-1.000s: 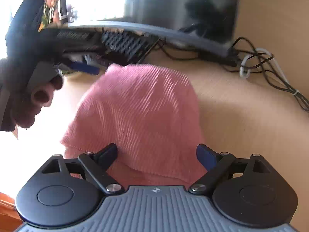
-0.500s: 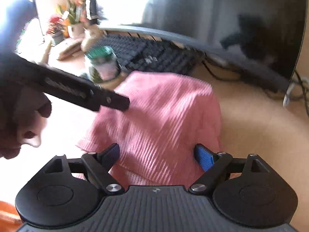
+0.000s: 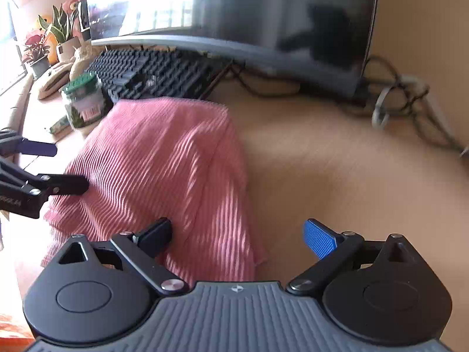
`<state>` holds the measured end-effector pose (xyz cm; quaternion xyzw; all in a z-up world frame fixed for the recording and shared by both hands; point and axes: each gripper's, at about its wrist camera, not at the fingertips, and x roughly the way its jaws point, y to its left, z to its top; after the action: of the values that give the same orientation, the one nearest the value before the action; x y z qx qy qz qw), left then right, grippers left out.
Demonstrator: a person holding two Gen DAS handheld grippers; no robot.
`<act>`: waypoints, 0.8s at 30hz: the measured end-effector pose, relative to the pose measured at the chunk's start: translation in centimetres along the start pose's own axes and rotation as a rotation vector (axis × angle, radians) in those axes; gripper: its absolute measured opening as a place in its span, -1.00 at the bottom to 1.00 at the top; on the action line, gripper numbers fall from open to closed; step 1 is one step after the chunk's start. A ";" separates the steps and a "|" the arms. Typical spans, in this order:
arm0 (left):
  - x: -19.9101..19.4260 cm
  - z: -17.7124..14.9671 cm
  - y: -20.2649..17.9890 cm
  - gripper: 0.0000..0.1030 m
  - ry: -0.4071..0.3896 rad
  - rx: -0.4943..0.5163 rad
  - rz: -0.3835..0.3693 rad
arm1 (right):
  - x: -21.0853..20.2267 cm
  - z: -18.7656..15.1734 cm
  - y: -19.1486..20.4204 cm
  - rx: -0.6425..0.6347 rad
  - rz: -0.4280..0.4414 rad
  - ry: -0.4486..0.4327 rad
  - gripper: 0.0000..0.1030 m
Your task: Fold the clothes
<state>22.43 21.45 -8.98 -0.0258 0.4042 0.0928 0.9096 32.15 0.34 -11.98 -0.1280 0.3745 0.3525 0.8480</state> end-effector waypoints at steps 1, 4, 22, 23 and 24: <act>-0.4 0.0 0.2 0.98 -0.002 -0.007 -0.007 | -0.7 0.6 0.2 0.005 0.008 -0.027 0.87; -1.6 -0.2 0.4 0.98 -0.006 -0.005 -0.032 | -1.2 3.1 0.6 0.038 0.026 -0.088 0.87; 0.1 2.6 3.0 0.99 -0.057 0.029 -0.146 | -0.9 2.6 2.8 0.091 -0.108 -0.116 0.97; 0.3 3.2 3.3 0.99 -0.069 0.031 -0.141 | -1.3 1.9 3.2 0.067 -0.124 -0.102 0.97; 0.8 3.5 3.2 0.99 -0.071 0.052 -0.130 | -0.9 1.1 3.9 0.028 -0.161 -0.076 0.97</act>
<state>24.93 25.13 -7.12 -0.0251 0.3716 0.0240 0.9278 29.59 3.23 -10.34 -0.1322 0.3354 0.2824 0.8890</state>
